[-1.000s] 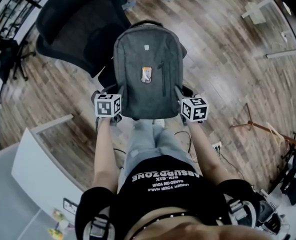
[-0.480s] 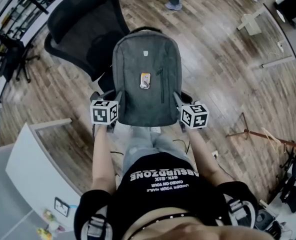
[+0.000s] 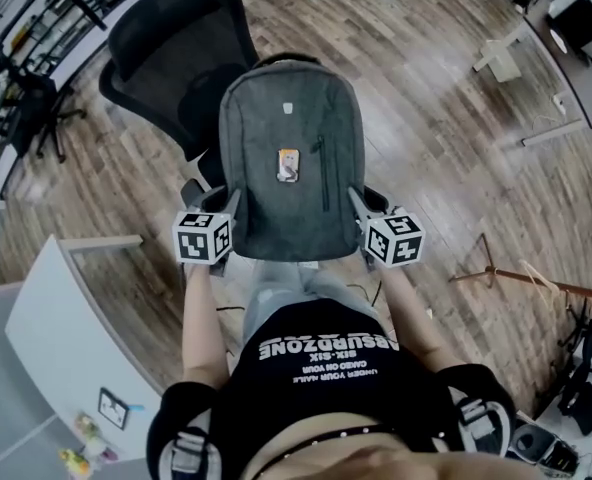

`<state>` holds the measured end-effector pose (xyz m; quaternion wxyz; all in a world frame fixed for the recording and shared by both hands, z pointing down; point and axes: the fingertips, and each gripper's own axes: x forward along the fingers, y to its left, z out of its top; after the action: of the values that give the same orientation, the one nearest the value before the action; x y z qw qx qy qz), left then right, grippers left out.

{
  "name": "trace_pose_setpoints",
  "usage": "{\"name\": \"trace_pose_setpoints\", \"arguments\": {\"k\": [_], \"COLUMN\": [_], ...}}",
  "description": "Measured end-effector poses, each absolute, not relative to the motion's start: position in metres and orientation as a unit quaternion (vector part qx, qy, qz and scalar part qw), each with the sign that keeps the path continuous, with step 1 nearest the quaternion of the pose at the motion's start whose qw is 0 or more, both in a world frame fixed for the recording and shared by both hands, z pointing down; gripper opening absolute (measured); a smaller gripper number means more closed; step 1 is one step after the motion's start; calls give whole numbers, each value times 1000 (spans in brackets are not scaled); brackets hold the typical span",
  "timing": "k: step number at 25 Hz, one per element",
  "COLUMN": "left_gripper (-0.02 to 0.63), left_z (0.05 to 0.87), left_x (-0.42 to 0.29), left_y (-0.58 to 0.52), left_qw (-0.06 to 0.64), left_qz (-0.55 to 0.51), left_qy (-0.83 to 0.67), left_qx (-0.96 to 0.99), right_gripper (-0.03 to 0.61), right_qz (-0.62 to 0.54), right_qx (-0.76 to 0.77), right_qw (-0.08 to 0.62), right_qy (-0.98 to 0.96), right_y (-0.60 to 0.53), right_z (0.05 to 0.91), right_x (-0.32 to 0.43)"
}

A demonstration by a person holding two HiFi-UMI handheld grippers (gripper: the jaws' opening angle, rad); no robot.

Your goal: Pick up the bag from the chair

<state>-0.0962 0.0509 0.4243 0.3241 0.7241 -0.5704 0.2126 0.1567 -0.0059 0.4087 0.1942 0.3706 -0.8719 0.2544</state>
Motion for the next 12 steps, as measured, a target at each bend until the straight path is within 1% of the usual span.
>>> {"name": "trace_pose_setpoints", "arguments": {"k": [5, 12], "left_gripper": [81, 78], "left_z": [398, 358], "left_x": [-92, -91], "left_y": [69, 89], "left_qw": [308, 301], "left_qz": [196, 146], "left_qy": [-580, -598], "left_qx": [728, 729], "right_gripper": [74, 74], "right_qz": [250, 251], "right_qx": [366, 359], "right_qw": [181, 153], "right_qy": [-878, -886], "right_y": [10, 26], "right_z": [388, 355], "right_x": [160, 159]}}
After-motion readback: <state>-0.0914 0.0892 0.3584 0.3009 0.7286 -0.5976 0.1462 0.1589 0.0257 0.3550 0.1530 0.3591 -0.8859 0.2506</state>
